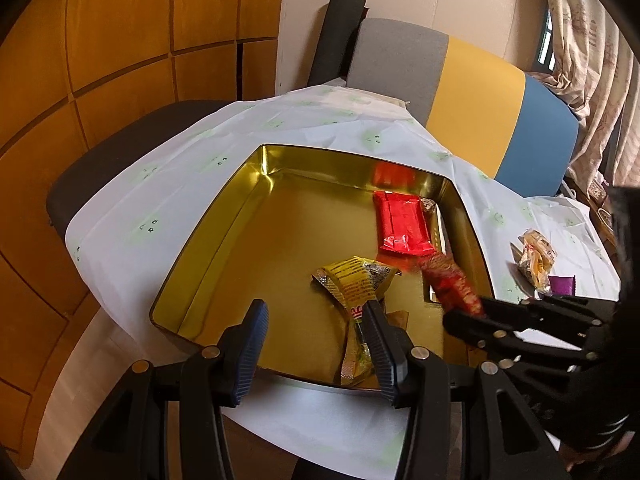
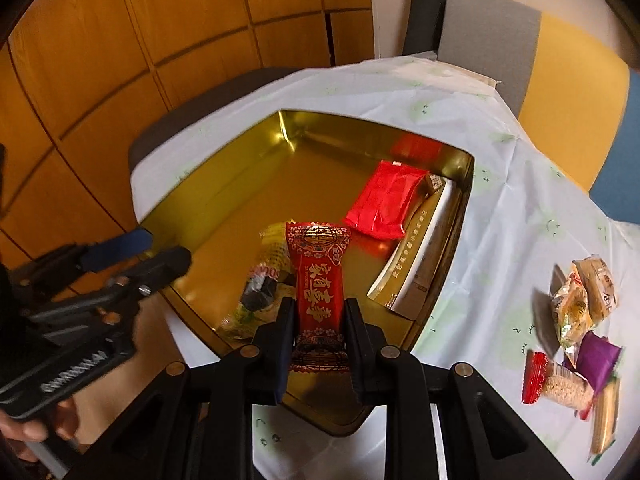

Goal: Organize snacks
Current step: 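Lower the red-gold candy bar into the gold tray and open the right gripper, then grasp the clear seed bag from the snack pile with the left gripper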

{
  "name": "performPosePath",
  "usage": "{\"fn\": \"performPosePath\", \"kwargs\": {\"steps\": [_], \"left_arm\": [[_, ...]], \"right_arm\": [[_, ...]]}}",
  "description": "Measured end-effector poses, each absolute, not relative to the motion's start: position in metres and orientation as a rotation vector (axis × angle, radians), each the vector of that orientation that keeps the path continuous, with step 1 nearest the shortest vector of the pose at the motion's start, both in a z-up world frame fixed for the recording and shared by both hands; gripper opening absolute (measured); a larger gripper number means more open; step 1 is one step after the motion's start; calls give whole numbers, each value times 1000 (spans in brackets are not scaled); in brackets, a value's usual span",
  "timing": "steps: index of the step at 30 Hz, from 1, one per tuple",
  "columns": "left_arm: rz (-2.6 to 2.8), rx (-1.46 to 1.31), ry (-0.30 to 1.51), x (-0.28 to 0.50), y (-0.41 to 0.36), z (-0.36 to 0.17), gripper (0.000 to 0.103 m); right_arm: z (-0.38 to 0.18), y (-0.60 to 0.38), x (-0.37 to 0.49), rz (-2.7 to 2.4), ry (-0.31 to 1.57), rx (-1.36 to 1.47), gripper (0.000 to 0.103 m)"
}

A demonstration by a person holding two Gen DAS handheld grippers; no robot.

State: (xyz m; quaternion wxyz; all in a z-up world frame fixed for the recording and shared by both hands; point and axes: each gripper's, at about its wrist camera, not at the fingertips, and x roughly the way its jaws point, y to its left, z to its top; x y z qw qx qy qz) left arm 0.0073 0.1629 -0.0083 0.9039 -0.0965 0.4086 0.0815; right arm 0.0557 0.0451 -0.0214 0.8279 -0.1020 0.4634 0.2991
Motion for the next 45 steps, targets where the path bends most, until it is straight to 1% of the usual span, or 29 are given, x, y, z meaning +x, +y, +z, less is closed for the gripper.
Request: {"fn": "performPosePath", "kwargs": {"steps": [8, 11, 22, 34, 36, 38, 40, 45], "left_arm": [[174, -201, 845, 6, 165, -9, 50], [174, -198, 847, 6, 165, -9, 50], [162, -181, 842, 4, 157, -6, 50], [139, -155, 835, 4, 145, 0, 50], [132, -147, 833, 4, 142, 2, 50], [123, -138, 829, 4, 140, 4, 50], [115, -128, 826, 5, 136, 5, 50], [87, -107, 825, 7, 125, 9, 50]], "right_arm": [[-35, 55, 59, 630, 1003, -262, 27], [-37, 54, 57, 619, 1000, -274, 34], [-26, 41, 43, 595, 934, -249, 34], [-3, 5, 34, 498, 862, -142, 34], [-1, -6, 33, 468, 853, -125, 37], [1, -17, 32, 440, 847, -105, 44], [1, -32, 30, 405, 842, -85, 48], [-8, -72, 28, 308, 866, -43, 49]]}}
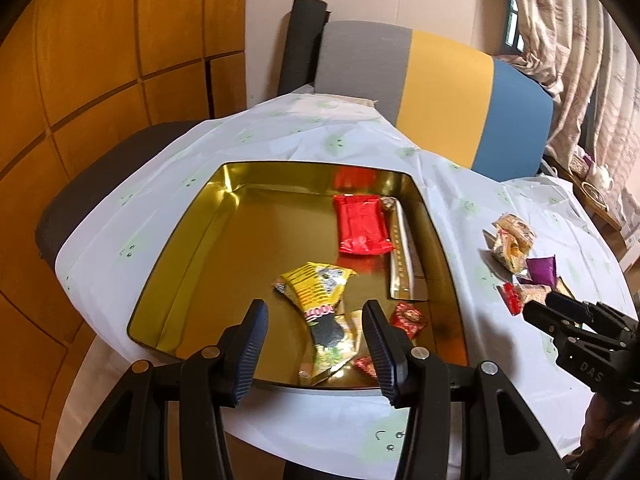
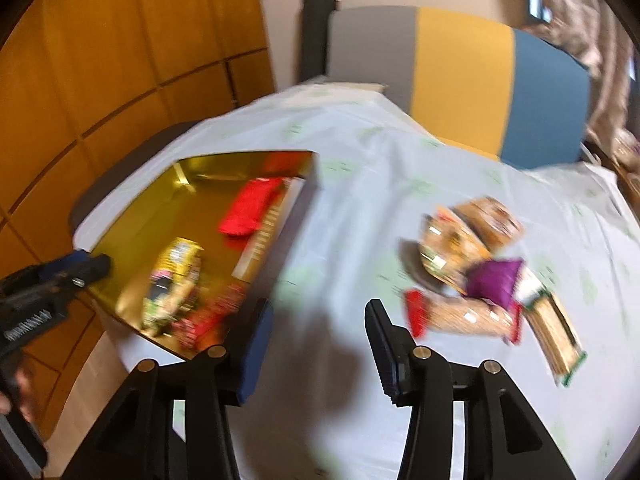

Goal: Organize snacks
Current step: 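Grasp the clear seed bag from the snack pile with the left gripper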

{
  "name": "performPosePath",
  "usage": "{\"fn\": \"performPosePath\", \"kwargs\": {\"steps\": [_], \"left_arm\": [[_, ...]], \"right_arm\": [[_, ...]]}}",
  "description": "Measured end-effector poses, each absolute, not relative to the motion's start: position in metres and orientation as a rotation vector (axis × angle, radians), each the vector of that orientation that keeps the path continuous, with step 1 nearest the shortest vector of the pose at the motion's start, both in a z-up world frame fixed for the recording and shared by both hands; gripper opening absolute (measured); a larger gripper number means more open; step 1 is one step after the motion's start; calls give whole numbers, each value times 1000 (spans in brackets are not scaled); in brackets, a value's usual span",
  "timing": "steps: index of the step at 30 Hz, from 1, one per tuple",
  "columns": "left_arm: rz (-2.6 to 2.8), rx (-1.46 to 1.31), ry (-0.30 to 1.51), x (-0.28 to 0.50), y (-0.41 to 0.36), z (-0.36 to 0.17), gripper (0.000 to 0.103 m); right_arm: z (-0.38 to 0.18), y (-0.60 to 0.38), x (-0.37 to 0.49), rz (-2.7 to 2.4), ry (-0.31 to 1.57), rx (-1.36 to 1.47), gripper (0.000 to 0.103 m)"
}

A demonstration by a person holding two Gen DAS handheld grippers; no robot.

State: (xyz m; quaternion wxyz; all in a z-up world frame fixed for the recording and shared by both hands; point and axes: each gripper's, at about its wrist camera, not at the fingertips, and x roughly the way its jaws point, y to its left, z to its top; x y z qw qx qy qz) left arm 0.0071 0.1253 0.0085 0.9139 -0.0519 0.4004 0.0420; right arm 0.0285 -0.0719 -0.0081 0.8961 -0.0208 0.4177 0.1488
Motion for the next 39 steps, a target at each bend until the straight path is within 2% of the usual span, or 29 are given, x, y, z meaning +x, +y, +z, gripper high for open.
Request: {"fn": "performPosePath", "kwargs": {"steps": [16, 28, 31, 39], "left_arm": [[-60, -18, 836, 20, 69, 17, 50], [-309, 62, 917, 37, -5, 12, 50], [-392, 11, 960, 50, -24, 11, 50], [-413, 107, 977, 97, -69, 11, 47]], "right_arm": [[-64, -209, 10, -73, 1006, 79, 51], [-78, -232, -5, -121, 1026, 128, 57], [-79, -234, -5, -112, 1022, 136, 59], [-81, -234, -9, -80, 1000, 143, 63]]}}
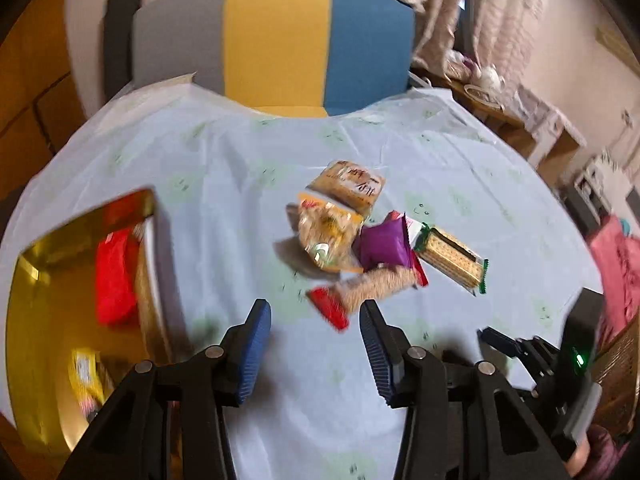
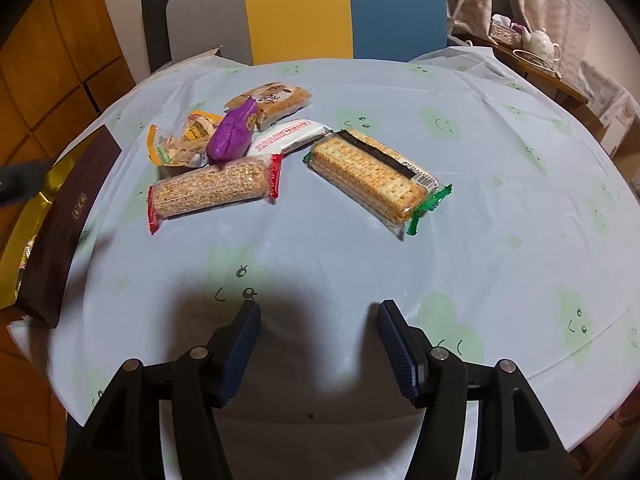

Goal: Organize snacks
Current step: 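Grasp the clear seed bag from the snack pile with the left gripper, then grasp the purple pack with the right gripper while the left holds the seed bag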

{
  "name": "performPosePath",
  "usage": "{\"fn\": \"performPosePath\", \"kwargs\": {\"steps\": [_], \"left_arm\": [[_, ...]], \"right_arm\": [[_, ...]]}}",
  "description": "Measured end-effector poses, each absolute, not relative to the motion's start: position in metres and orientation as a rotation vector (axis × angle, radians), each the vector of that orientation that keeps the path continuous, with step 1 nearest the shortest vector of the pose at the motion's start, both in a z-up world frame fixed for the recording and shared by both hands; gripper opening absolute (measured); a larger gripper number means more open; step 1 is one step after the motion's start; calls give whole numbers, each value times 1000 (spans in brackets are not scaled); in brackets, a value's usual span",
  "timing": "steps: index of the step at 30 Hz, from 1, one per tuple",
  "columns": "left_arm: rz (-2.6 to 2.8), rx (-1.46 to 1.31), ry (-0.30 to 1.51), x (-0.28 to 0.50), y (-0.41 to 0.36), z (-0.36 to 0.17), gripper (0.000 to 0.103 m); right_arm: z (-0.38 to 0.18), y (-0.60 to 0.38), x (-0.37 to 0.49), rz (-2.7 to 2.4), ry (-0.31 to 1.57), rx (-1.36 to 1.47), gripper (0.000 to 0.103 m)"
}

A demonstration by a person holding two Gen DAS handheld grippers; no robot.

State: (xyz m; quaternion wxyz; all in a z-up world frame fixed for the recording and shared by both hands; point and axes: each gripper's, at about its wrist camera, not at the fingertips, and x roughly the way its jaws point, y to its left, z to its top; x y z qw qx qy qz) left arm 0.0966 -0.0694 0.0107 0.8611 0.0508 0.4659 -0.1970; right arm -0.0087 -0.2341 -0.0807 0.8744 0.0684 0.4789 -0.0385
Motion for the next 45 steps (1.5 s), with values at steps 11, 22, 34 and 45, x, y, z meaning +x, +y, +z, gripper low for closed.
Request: {"fn": "performPosePath", "kwargs": {"steps": [11, 22, 34, 45], "left_arm": [[-468, 385, 1093, 169, -134, -30, 67], [-451, 457, 1172, 209, -153, -78, 68], [-365, 247, 1093, 168, -98, -73, 51], [-389, 224, 973, 58, -74, -44, 51]], "right_arm": [[-83, -233, -8, -42, 984, 139, 70], [-83, -236, -7, -27, 981, 149, 75], [-85, -231, -8, -35, 973, 113, 75], [-85, -231, -9, -35, 967, 112, 76]]}}
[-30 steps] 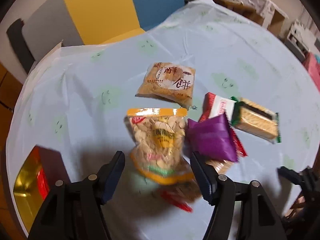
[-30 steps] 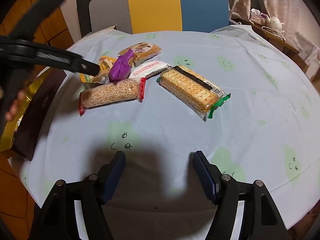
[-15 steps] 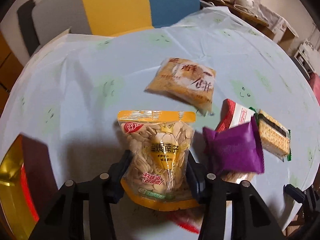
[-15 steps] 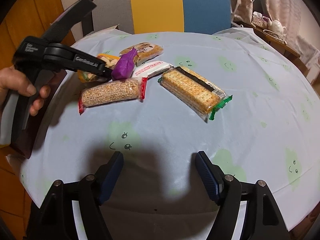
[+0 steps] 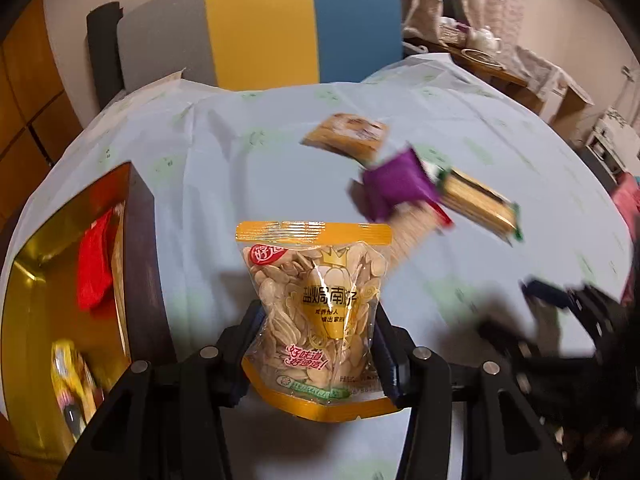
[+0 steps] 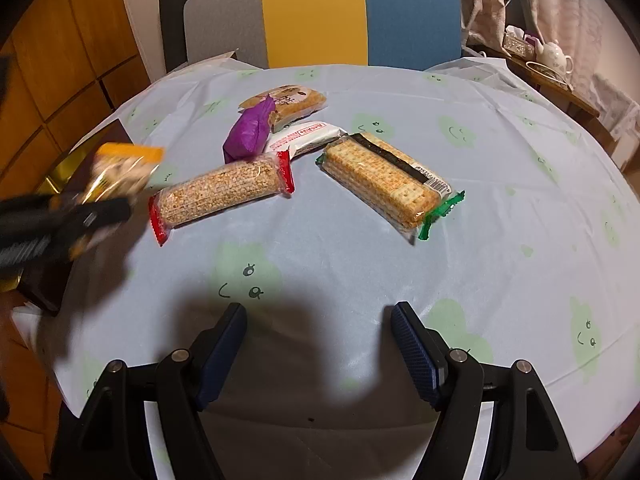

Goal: Organize snacks
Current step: 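Grasp the purple pack with the right gripper while the left holds the seed bag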

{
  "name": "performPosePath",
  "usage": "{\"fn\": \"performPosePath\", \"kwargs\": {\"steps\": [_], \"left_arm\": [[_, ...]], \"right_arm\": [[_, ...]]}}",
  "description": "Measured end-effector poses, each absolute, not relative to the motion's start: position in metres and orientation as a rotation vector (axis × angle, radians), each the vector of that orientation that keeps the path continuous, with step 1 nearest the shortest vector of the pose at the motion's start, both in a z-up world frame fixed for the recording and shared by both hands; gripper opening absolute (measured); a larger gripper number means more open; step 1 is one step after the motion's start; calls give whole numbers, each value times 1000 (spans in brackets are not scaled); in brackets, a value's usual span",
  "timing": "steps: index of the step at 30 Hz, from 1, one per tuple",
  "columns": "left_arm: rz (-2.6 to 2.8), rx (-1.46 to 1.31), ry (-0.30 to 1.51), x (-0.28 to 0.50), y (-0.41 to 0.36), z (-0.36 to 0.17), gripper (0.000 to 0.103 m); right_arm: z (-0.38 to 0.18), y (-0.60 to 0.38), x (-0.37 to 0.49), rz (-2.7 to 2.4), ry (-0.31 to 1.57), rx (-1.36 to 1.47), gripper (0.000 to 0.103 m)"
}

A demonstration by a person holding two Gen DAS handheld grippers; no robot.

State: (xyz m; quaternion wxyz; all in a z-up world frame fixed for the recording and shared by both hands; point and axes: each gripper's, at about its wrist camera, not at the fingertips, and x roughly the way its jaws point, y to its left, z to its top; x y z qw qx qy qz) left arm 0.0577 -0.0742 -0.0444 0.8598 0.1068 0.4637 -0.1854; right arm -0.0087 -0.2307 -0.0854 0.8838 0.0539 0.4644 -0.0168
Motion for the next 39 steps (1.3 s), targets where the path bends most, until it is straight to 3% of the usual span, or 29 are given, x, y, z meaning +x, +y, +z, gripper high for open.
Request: {"fn": "performPosePath", "kwargs": {"steps": [6, 8, 18, 28, 30, 31, 39], "left_arm": [[-429, 268, 996, 26, -79, -71, 51], [-429, 263, 1010, 25, -78, -82, 52], [-448, 214, 945, 17, -69, -88, 53], [-465, 187, 939, 17, -65, -87, 53], [-468, 181, 941, 17, -64, -86, 53], [-469, 180, 941, 17, -64, -86, 53], [-465, 182, 935, 18, -63, -86, 53]], "right_arm": [[-81, -234, -3, -8, 992, 119, 74], [-74, -239, 2, 3, 987, 134, 69], [-26, -235, 56, 79, 904, 164, 67], [-44, -199, 123, 106, 979, 86, 66], [-51, -193, 132, 98, 995, 63, 54], [-55, -190, 136, 100, 1005, 49, 35], [-29, -196, 115, 117, 920, 104, 31]]}}
